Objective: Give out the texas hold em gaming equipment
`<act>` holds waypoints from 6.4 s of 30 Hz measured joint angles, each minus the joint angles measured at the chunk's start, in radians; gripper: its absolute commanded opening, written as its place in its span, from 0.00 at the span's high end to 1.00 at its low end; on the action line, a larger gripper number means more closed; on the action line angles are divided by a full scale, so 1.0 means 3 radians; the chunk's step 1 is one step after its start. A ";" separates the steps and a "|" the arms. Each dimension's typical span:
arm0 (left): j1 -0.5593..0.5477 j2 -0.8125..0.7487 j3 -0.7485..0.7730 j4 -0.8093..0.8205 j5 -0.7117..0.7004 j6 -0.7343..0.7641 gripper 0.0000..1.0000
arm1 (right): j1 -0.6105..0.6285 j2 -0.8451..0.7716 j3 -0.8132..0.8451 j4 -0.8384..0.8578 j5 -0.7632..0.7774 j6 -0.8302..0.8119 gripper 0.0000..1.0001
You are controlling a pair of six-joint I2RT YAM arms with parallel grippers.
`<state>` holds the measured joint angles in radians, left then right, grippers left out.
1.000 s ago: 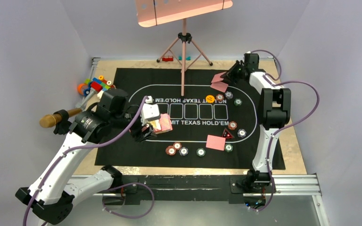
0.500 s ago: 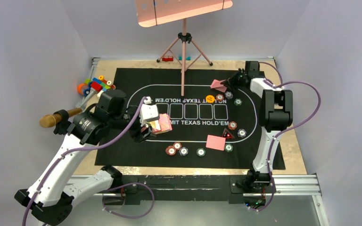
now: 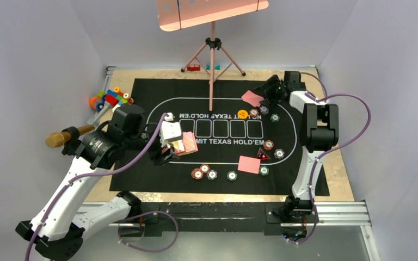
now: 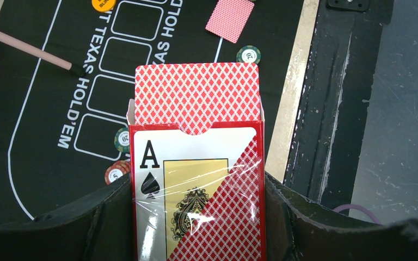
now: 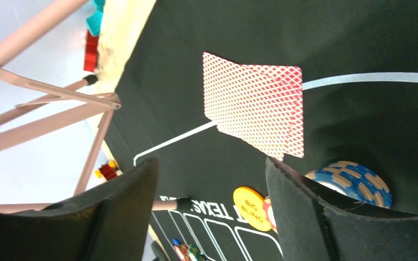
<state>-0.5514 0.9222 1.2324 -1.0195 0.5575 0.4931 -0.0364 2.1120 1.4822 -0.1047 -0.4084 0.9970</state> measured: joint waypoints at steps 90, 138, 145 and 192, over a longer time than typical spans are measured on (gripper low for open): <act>0.0000 0.0100 -0.0064 0.0107 0.0080 -0.0188 1.00 | 0.2467 -0.3053 -0.1951 0.0668 -0.0777 0.0201 0.19; 0.0000 0.0070 -0.0056 0.0118 0.0125 -0.0217 1.00 | 0.2272 -0.3379 -0.1970 0.0675 -0.0800 0.0421 1.00; 0.0000 0.0056 -0.0056 0.0118 0.0125 -0.0217 1.00 | 0.1769 -0.3718 -0.1974 0.0270 -0.0895 0.0277 1.00; 0.0000 -0.0037 -0.0018 0.0027 0.0202 -0.0198 1.00 | 0.0843 -0.3970 -0.2637 -0.1724 0.0804 -0.0977 0.22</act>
<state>-0.5514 0.9112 1.2270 -1.0115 0.6182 0.4335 0.2165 0.9211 0.6910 -0.6220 -0.1673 0.7040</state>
